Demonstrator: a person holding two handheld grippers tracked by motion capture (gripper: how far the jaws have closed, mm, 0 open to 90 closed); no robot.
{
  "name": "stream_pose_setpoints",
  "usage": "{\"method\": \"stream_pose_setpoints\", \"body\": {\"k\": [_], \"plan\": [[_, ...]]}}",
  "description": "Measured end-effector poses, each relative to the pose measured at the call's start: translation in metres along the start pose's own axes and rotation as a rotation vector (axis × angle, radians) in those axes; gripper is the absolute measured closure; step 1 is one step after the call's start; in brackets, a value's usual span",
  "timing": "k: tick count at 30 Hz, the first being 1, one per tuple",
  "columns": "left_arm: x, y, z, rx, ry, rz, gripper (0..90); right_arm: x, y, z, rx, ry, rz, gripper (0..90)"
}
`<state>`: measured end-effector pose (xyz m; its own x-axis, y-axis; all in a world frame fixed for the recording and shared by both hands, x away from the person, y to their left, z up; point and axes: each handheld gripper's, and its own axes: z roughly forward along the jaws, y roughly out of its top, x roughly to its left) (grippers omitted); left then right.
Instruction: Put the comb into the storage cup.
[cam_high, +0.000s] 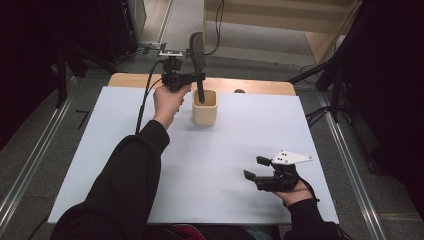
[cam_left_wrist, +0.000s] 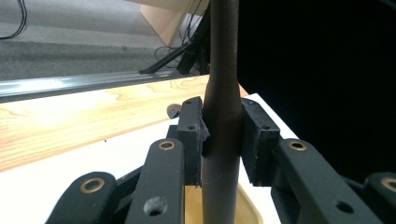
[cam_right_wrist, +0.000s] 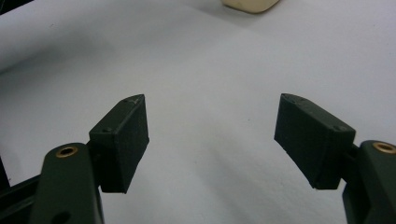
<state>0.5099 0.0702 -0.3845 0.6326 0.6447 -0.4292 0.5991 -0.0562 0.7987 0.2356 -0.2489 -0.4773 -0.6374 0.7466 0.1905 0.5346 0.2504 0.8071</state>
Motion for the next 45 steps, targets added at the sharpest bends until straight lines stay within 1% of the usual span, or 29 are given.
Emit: {"method": "stream_pose_setpoints", "body": {"k": [3, 8, 10, 13, 15, 19, 25, 30, 38, 45], "plan": [[0.001, -0.003, 0.001, 0.001, -0.006, -0.008, 72.5, 0.000, 0.000, 0.000, -0.001, 0.004, 0.005, 24.2], [0.004, -0.007, 0.004, 0.019, 0.003, -0.008, 72.4, 0.000, 0.000, 0.000, 0.001, 0.003, 0.003, 24.2], [0.005, -0.009, 0.004, 0.016, 0.002, -0.009, 72.5, 0.000, 0.000, 0.000, 0.002, 0.003, 0.002, 24.2], [0.007, -0.014, 0.005, 0.013, -0.007, -0.023, 72.4, 0.000, 0.000, 0.001, 0.000, 0.004, 0.004, 24.2], [0.008, -0.017, 0.006, 0.021, -0.002, -0.025, 72.4, 0.000, 0.000, 0.000, 0.001, 0.002, 0.005, 24.2], [0.010, -0.021, 0.008, 0.030, 0.013, -0.017, 72.4, 0.000, 0.000, 0.000, 0.001, 0.000, 0.001, 24.2], [0.011, -0.027, 0.012, 0.039, 0.008, -0.010, 72.4, 0.000, 0.000, 0.000, 0.001, 0.001, 0.001, 24.2], [0.012, -0.034, 0.013, 0.036, 0.008, -0.019, 72.4, 0.001, 0.000, 0.000, 0.003, -0.001, 0.000, 24.2], [0.014, -0.040, 0.013, 0.047, 0.017, -0.005, 72.3, 0.001, 0.000, 0.000, 0.001, 0.001, 0.000, 24.2], [0.012, -0.042, 0.014, 0.059, 0.025, 0.014, 72.2, 0.001, 0.000, 0.001, 0.003, 0.000, -0.003, 24.2]]}}
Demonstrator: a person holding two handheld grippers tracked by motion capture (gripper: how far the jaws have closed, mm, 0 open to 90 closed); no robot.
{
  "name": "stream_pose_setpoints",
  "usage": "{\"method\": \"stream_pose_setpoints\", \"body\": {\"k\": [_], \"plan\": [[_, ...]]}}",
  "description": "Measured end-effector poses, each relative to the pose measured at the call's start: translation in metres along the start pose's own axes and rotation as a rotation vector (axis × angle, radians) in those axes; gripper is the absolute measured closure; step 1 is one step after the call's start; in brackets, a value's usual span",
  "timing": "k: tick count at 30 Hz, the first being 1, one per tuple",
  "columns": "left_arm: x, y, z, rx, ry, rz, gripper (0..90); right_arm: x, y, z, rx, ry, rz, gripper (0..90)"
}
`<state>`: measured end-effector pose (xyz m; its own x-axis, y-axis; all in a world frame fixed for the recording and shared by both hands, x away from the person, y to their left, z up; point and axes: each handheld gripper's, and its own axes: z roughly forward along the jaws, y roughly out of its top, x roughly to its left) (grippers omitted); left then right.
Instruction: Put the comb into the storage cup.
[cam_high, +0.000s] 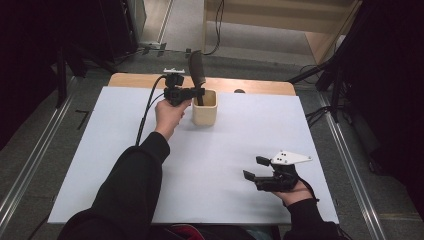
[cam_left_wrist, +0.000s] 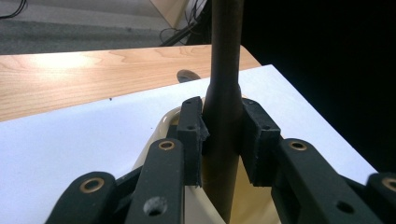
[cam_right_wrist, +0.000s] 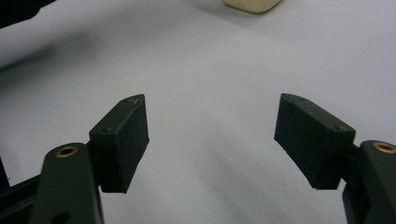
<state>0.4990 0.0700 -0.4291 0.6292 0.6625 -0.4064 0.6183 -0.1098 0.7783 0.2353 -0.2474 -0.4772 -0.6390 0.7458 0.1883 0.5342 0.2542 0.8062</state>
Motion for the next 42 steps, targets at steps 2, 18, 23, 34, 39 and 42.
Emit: {"method": "stream_pose_setpoints", "body": {"k": [2, 18, 23, 34, 39, 42], "plan": [[-0.001, 0.000, -0.001, 0.003, -0.002, 0.000, 72.0, -0.001, 0.000, 0.000, 0.003, -0.002, -0.003, 24.2], [0.008, 0.000, -0.025, 0.000, -0.019, -0.044, 39.3, 0.001, 0.000, -0.001, 0.003, -0.003, -0.006, 24.2], [0.006, -0.008, -0.030, 0.007, -0.024, -0.037, 39.3, 0.001, 0.000, 0.000, 0.005, -0.002, -0.007, 24.2], [0.007, -0.024, -0.042, 0.043, -0.068, -0.080, 36.6, 0.002, 0.000, 0.001, 0.013, -0.002, -0.014, 24.2], [0.009, -0.035, -0.045, 0.057, -0.079, -0.088, 36.5, 0.002, 0.000, 0.002, 0.016, -0.001, -0.012, 24.2], [0.010, -0.040, -0.047, 0.087, -0.090, -0.092, 34.8, 0.002, 0.000, 0.002, 0.017, -0.002, -0.012, 24.2]]}}
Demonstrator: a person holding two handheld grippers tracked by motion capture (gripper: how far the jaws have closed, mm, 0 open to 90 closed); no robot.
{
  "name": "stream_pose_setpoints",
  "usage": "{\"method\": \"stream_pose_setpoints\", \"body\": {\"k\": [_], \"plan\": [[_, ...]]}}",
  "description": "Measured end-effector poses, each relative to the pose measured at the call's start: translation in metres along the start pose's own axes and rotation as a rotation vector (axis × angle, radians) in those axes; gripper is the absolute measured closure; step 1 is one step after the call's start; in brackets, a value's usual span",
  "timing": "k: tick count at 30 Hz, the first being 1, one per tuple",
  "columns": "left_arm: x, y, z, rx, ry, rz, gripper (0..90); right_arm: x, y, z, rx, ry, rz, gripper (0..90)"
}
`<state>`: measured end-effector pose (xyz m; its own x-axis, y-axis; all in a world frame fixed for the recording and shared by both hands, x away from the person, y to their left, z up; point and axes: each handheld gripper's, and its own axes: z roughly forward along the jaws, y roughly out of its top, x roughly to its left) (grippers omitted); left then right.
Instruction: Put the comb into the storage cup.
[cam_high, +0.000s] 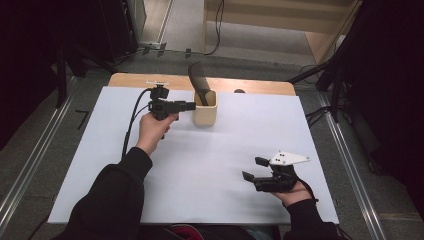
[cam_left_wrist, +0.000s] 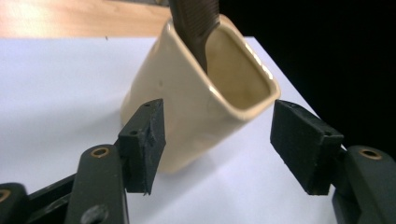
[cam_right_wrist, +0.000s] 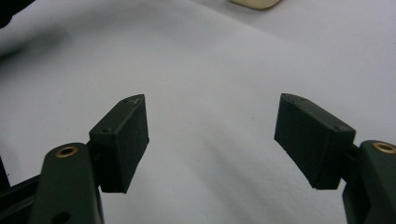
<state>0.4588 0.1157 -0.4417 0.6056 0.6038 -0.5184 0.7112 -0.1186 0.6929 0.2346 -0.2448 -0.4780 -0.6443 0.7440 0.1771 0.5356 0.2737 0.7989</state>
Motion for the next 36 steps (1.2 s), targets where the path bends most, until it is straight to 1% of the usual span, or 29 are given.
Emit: {"method": "stream_pose_setpoints", "body": {"k": [7, 8, 11, 12, 14, 15, 16, 17, 19, 20, 22, 25, 28, 29, 31, 32, 35, 36], "plan": [[-0.001, -0.008, -0.005, -0.006, -0.010, 0.003, 34.8, 0.000, 0.000, 0.000, 0.001, 0.001, 0.000, 24.2], [-0.001, -0.009, -0.006, 0.006, -0.011, 0.006, 34.8, 0.000, 0.000, 0.000, 0.001, 0.001, 0.000, 24.2], [-0.001, -0.012, -0.008, 0.038, -0.016, 0.030, 31.8, 0.000, 0.000, 0.000, 0.000, 0.000, 0.004, 24.2], [-0.002, -0.013, -0.010, 0.032, -0.014, 0.040, 31.1, 0.000, 0.000, 0.000, 0.001, -0.001, 0.004, 24.2], [-0.002, -0.016, -0.012, 0.029, -0.018, 0.028, 31.1, 0.000, 0.000, 0.000, 0.000, 0.001, 0.004, 24.2], [-0.002, -0.017, -0.013, 0.030, -0.023, 0.028, 31.1, 0.000, 0.000, 0.000, 0.000, 0.000, 0.005, 24.2], [-0.002, -0.018, -0.014, 0.032, -0.016, 0.033, 31.1, 0.000, 0.000, 0.000, -0.001, -0.002, 0.004, 24.2], [-0.003, -0.020, -0.014, 0.031, -0.012, 0.029, 31.1, 0.000, 0.000, 0.000, -0.001, -0.001, 0.004, 24.2], [-0.004, -0.022, -0.015, 0.042, -0.021, 0.031, 31.1, 0.000, 0.000, 0.000, 0.001, 0.000, 0.001, 24.2], [-0.005, -0.023, -0.015, 0.044, -0.019, 0.027, 31.1, 0.000, 0.000, 0.000, 0.000, -0.002, 0.003, 24.2], [-0.006, -0.026, -0.016, 0.044, -0.023, 0.032, 31.1, 0.000, 0.000, 0.000, 0.001, -0.001, 0.004, 24.2], [-0.009, -0.029, -0.017, 0.058, -0.016, 0.048, 31.1, 0.000, 0.001, 0.000, 0.000, -0.001, 0.002, 24.2], [-0.010, -0.033, -0.019, 0.065, -0.020, 0.057, 31.2, 0.000, 0.001, 0.000, 0.003, 0.001, 0.001, 24.2], [-0.011, -0.034, -0.020, 0.076, -0.023, 0.065, 31.2, 0.000, 0.001, 0.000, 0.002, 0.003, 0.002, 24.2], [-0.012, -0.037, -0.022, 0.079, -0.015, 0.066, 31.2, 0.000, 0.001, 0.001, 0.001, 0.005, 0.001, 24.2], [-0.013, -0.039, -0.024, 0.073, -0.020, 0.059, 31.2, 0.001, 0.001, 0.001, -0.001, 0.006, 0.003, 24.2], [-0.015, -0.042, -0.028, 0.082, -0.022, 0.064, 31.2, 0.000, 0.001, 0.001, 0.005, 0.006, 0.002, 24.2], [-0.016, -0.044, -0.030, 0.077, -0.023, 0.068, 31.2, 0.000, 0.001, 0.002, 0.004, 0.005, 0.005, 24.2]]}}
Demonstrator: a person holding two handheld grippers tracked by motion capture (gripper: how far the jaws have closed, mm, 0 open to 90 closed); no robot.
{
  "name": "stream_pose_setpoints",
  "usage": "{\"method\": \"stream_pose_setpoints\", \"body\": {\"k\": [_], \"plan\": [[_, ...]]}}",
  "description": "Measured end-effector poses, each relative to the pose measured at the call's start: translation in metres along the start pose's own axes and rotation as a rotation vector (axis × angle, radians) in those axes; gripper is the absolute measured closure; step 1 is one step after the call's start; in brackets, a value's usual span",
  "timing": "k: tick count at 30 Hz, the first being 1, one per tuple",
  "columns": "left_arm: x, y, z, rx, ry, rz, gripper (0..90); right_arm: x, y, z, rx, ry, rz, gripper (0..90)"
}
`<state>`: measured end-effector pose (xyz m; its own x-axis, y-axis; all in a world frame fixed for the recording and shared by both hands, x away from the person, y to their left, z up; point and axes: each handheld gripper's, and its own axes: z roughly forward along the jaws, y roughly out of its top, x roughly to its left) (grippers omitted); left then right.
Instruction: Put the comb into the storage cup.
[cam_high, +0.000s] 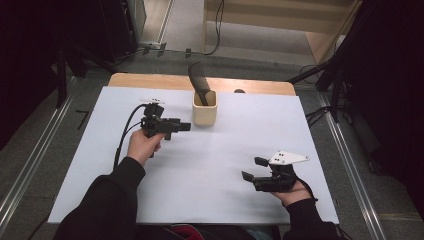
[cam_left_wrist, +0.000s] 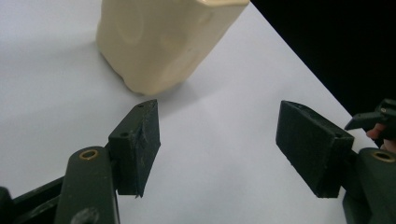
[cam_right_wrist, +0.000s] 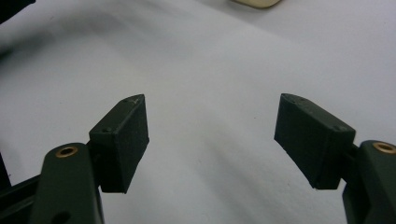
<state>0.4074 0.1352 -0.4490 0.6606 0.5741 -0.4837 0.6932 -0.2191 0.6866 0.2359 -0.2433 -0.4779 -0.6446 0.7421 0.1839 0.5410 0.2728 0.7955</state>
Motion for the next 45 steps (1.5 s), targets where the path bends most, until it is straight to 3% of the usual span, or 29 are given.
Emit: {"method": "stream_pose_setpoints", "body": {"k": [4, 17, 45], "plan": [[-0.003, -0.005, -0.006, -0.011, -0.003, -0.001, 31.2, 0.000, 0.000, 0.000, 0.000, 0.000, 0.001, 24.2], [-0.012, -0.016, -0.016, 0.024, -0.013, 0.024, 31.2, 0.000, 0.000, 0.001, 0.002, 0.001, 0.000, 24.2], [-0.020, -0.047, -0.042, 0.062, -0.022, 0.032, 31.1, 0.000, 0.000, 0.001, 0.005, 0.004, 0.000, 24.2]]}}
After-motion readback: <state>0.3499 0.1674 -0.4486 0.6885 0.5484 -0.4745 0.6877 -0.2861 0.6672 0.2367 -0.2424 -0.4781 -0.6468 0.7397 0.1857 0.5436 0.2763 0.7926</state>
